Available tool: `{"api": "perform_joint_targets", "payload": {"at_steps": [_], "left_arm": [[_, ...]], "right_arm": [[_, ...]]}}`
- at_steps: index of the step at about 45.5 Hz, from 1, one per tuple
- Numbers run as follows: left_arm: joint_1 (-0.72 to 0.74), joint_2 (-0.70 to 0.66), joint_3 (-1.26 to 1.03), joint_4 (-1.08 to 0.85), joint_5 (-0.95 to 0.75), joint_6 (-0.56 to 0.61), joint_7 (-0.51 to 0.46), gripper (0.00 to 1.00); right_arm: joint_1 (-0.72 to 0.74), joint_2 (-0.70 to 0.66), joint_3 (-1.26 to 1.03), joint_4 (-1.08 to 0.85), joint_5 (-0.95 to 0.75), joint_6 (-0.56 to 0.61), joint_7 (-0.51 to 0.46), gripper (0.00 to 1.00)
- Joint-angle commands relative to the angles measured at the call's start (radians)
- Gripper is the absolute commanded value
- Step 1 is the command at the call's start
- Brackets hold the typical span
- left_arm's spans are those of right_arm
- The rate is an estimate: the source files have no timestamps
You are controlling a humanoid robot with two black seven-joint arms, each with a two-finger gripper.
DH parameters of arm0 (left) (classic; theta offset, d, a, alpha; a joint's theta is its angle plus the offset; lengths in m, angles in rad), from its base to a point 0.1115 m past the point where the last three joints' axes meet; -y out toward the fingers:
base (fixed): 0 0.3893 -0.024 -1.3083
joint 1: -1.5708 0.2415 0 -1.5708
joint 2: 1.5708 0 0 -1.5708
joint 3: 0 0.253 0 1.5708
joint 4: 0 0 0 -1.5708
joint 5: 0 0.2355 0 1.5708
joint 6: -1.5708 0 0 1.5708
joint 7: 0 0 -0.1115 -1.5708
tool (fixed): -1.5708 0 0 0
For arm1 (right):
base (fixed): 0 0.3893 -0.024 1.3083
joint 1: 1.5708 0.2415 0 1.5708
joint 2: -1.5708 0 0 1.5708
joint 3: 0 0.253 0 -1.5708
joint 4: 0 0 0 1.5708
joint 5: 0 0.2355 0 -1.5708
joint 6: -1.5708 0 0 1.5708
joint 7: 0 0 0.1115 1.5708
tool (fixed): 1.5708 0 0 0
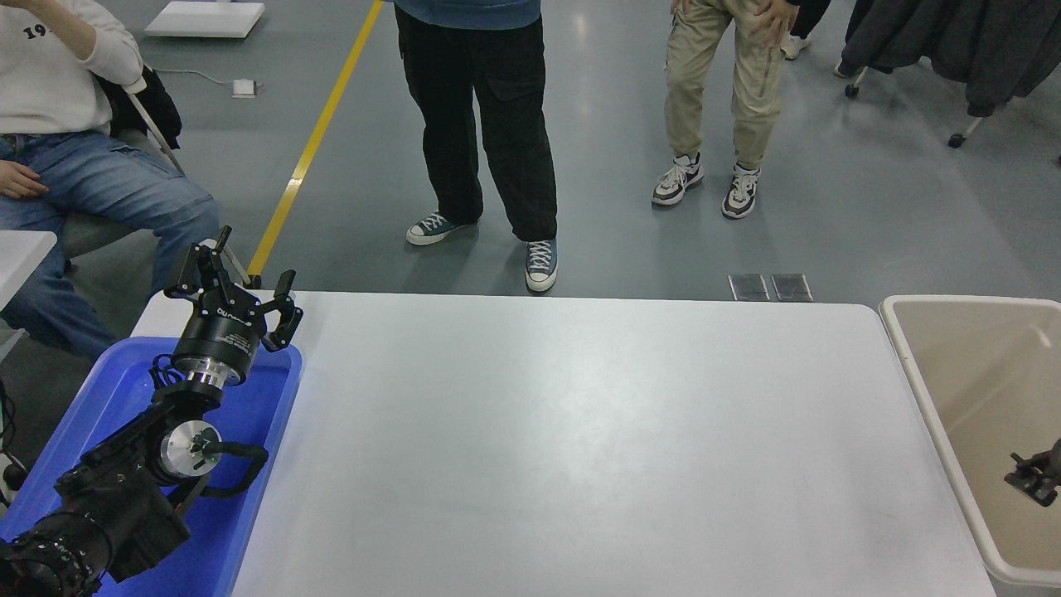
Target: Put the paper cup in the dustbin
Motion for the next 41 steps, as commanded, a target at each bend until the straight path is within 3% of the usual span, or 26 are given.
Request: {"api": "perform_joint_targets", "payload": {"at_steps": [1, 8, 17, 29, 41], "left_arm": [[-0.003, -0.001, 0.002, 0.0, 0.0, 0.001, 0.0, 1.0], [-0.005, -0.003, 0.003, 0.0, 0.0, 0.001, 0.0, 1.0], [-0.005, -0.004, 0.003, 0.002, 0.0, 0.001, 0.0, 1.0], [-0.005, -0.003, 0.003, 0.001, 0.0, 0.001, 0.0, 1.0], [-0.005, -0.003, 0.003, 0.0, 0.0, 0.001, 0.0, 1.0]], "right_arm": [[0.132, 0.033, -0.001, 0.006, -0.002, 0.238, 0.0, 1.0], [0.189, 0.074, 0.002, 0.044, -0.002, 0.383, 0.002, 1.0], [0.18, 0.063, 0.026, 0.252, 0.0, 0.506, 0.005, 1.0], [0.151, 0.071, 0.028, 0.466, -0.009, 0.529, 0.006, 1.0], [0.146, 0.158, 0.03, 0.444, -0.038, 0.519, 0.064, 1.0]]}}
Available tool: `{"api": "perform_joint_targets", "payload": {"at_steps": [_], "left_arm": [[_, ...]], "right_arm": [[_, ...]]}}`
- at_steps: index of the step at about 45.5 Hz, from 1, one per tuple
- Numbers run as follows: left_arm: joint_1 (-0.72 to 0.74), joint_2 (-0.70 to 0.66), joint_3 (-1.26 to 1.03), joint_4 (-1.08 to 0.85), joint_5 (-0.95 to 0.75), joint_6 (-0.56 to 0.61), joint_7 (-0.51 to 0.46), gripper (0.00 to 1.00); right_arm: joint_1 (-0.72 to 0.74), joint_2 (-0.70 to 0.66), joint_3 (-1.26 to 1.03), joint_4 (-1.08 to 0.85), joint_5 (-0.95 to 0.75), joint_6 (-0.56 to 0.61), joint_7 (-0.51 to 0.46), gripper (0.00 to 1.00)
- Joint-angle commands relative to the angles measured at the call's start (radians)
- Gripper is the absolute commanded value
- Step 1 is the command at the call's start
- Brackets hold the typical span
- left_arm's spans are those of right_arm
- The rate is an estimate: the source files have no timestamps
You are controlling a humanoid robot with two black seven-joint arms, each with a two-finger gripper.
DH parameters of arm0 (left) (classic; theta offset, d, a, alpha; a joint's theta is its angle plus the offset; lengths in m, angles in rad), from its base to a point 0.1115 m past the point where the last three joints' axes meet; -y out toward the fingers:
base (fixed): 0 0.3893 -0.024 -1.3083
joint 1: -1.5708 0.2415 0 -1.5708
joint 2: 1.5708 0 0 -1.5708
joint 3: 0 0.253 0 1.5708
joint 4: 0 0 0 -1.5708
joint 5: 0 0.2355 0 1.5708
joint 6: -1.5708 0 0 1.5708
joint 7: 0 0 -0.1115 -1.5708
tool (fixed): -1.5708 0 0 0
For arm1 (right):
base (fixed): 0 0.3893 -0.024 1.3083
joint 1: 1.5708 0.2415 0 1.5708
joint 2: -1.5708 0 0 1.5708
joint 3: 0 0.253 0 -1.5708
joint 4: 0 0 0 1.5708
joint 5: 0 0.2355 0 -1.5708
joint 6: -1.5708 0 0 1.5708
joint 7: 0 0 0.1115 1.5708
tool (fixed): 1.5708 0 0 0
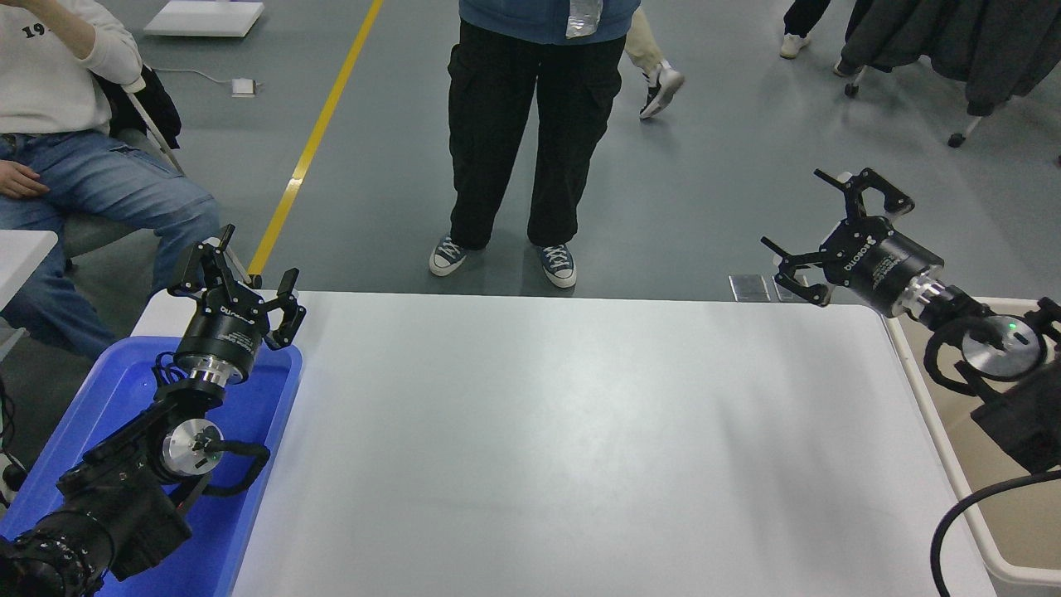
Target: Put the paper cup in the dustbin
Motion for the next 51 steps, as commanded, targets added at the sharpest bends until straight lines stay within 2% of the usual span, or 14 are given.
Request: {"api": "perform_joint_targets", "payload": {"at_steps": [1, 27, 32, 41, 51], "left_arm": [[0.0, 0.0, 0.001, 0.001, 0.0, 0.0, 0.0, 1.0], [0.0, 0.002, 0.0, -0.001, 0.0, 0.0, 0.0, 1.0], [0.0, 0.0, 0.0, -0.001, 0.0, 0.0, 0.0, 1.0], [0.0, 0.002, 0.0, -0.001, 0.0, 0.0, 0.0, 1.0], [0.0, 0.002, 0.0, -0.001, 0.0, 0.0, 0.0, 1.0]], "right_arm": [[-0.007, 0.066, 0.001, 0.022, -0.029, 0.011, 0.054, 1.0], [0.001, 0.363, 0.009, -0.231, -0.054, -0.012, 0.141, 1.0], [-0.009, 0.366, 0.017, -0.23, -0.052, -0.017, 0.193, 1.0], [-0.047, 0.366, 0.02, -0.231, -0.052, -0.022, 0.215, 1.0], [-0.056, 0.366, 0.021, -0.231, -0.052, -0.026, 0.284, 1.0]]}}
